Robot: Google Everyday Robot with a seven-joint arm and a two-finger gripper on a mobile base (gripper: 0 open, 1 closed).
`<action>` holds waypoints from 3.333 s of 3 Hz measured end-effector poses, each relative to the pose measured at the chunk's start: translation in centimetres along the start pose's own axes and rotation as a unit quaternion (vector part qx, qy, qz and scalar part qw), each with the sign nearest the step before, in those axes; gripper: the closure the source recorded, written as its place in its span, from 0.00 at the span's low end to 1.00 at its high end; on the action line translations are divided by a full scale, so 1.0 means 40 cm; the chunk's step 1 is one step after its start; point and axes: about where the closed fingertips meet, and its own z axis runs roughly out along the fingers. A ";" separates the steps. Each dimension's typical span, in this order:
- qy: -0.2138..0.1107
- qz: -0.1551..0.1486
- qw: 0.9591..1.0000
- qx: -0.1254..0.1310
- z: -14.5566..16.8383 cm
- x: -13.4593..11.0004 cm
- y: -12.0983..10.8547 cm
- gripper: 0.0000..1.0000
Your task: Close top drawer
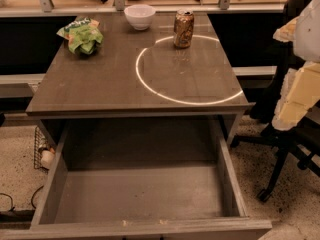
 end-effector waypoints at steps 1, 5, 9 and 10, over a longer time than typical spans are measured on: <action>0.000 0.000 1.000 0.000 0.000 0.000 0.000 0.00; 0.031 -0.080 0.995 -0.046 0.130 0.105 0.295 0.41; 0.089 -0.039 0.988 -0.122 0.329 0.155 0.590 1.00; 0.078 -0.043 0.988 -0.128 0.374 0.152 0.615 1.00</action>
Offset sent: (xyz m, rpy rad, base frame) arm -0.0515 -0.0101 -0.0396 -0.0599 0.0293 0.0559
